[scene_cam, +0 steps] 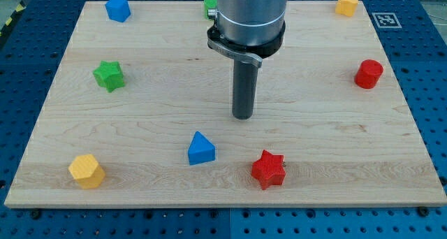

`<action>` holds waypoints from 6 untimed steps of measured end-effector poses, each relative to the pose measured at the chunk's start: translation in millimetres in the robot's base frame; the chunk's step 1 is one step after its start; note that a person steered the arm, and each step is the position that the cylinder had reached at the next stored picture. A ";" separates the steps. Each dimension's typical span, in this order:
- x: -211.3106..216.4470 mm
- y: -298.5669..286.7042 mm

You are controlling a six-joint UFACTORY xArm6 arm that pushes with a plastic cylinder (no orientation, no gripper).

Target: Move the triangle parallel to the red star

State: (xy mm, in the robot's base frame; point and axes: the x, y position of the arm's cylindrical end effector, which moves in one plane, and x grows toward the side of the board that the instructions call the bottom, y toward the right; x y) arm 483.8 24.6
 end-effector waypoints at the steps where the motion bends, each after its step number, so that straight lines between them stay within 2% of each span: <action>1: 1.7 0.0; 3: -3.2 -40.1; 4: 15.0 -68.5; 6: 29.9 -75.2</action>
State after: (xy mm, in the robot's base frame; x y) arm 513.7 -50.6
